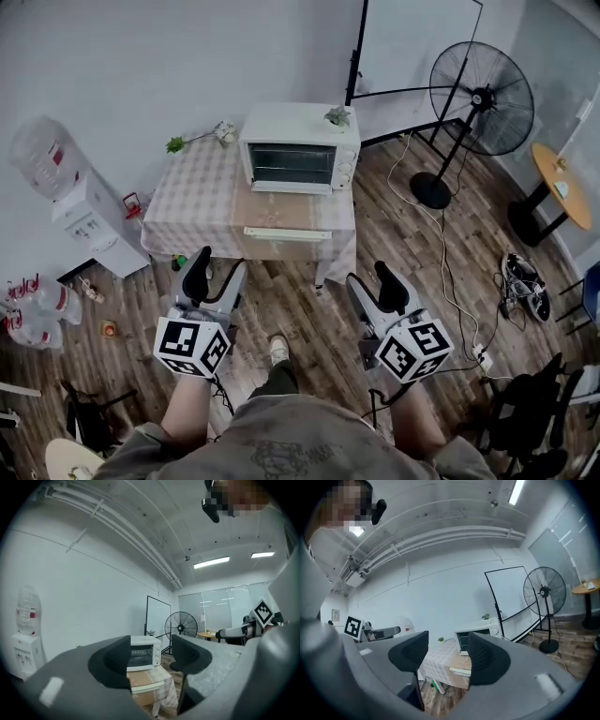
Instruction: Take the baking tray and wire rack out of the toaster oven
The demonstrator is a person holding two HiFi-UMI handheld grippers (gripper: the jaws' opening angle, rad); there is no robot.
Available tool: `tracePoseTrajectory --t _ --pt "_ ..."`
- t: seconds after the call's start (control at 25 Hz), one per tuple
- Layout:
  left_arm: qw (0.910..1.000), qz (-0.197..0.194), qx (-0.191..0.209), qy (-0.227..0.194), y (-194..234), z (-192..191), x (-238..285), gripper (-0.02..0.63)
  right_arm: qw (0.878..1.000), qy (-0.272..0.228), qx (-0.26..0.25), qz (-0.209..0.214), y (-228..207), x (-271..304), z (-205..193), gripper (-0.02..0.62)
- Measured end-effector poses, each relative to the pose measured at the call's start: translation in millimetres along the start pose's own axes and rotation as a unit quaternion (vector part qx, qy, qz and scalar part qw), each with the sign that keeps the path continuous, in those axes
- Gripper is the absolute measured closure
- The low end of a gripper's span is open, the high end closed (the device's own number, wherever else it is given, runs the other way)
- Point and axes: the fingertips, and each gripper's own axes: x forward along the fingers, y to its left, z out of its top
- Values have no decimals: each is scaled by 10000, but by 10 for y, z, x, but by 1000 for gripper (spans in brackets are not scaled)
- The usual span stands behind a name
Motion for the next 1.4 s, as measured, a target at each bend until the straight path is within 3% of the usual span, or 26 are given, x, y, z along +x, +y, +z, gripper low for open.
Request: tracePoseTrajectory --t 0.28,0.44,0.64,0.8,1.0,1.2,1.4 --pt "9977 -163 -635 199 653 -112 715 340 9972 99 722 -165 -245 881 -22 313" --pt "9971 -243 -696 189 911 -168 1101 340 9928 135 1131 -363 -472 1334 -100 317" --pt "9911 -388 -1265 159 1186 -306 1506 348 9876 117 1488 -481 -665 1811 -186 321" --pt "9787 -571 -1964 189 1336 -425 1803 348 9812 29 1854 -531 -789 2124 -234 322" --pt "9642 -623 -2561 299 1523 -609 2106 348 9823 137 1732 -700 -926 2467 -355 345" --pt "9483 -592 -3100 320 1686 -792 2457 348 9663 49 2492 -638 -1153 2801 -459 344" --pt "9265 -489 -3720 273 1830 -1011 2873 348 9487 -53 3108 -577 -1422 3129 -522 345"
